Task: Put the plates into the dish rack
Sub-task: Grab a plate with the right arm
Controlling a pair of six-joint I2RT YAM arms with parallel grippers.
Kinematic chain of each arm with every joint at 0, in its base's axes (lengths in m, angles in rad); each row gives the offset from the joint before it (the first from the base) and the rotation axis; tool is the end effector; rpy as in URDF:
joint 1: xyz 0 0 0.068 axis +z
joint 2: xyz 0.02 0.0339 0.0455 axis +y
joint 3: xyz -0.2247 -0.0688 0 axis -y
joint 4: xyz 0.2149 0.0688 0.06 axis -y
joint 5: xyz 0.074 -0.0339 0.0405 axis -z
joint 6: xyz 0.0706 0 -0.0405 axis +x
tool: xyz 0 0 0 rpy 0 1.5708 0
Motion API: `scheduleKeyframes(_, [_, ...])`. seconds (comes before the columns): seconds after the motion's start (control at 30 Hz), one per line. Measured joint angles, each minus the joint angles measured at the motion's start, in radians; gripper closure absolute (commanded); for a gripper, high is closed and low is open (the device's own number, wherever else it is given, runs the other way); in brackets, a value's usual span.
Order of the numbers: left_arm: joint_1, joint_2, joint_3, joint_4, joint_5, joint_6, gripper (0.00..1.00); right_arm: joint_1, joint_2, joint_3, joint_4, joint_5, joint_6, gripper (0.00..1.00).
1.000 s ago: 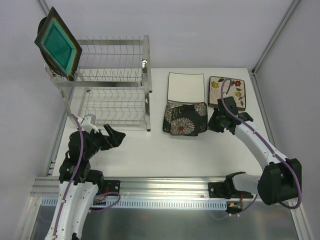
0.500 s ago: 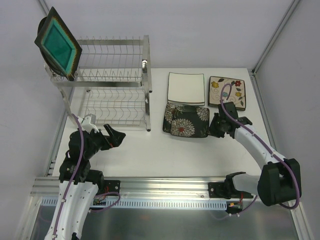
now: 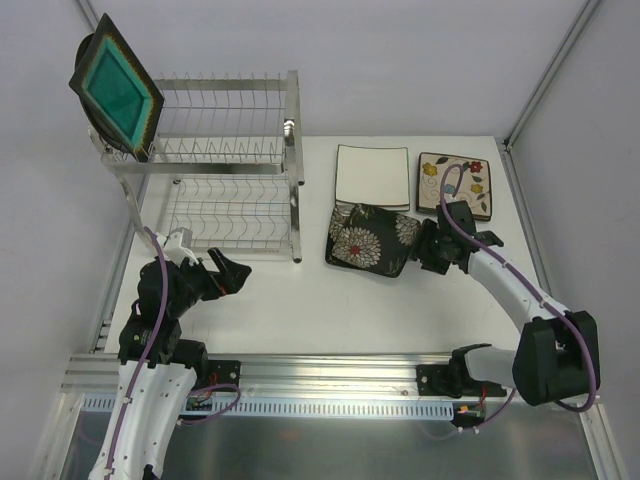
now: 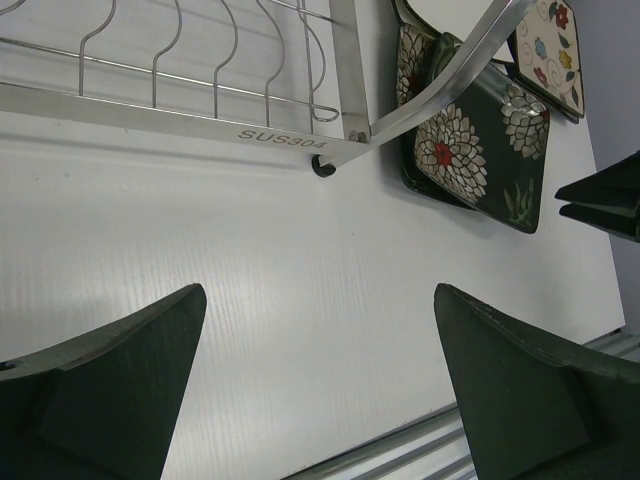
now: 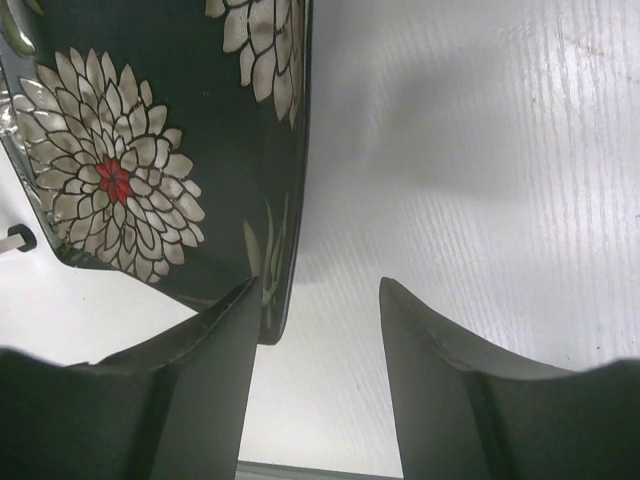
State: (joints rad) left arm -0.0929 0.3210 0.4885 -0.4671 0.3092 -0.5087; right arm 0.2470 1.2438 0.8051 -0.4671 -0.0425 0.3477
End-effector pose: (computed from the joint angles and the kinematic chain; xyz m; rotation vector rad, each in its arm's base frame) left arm 0.1410 -0.0347 0.2377 -0.1788 1.9076 -0.6994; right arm 0.2485 0.0658 0.1756 0.1075 2.4987 0.3038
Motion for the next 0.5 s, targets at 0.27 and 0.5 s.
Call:
scheduleKeyframes(0.27, [0.0, 0.004, 0.0, 0.0, 0.0, 0.0, 0.01, -0.019, 0.092, 0.038, 0.08, -0.009, 0.023, 0.45])
scheduleKeyframes(0.5, [0.0, 0.004, 0.0, 0.0, 0.0, 0.0, 0.01, -0.058, 0.195, 0.039, 0.189, -0.037, 0.06, 0.47])
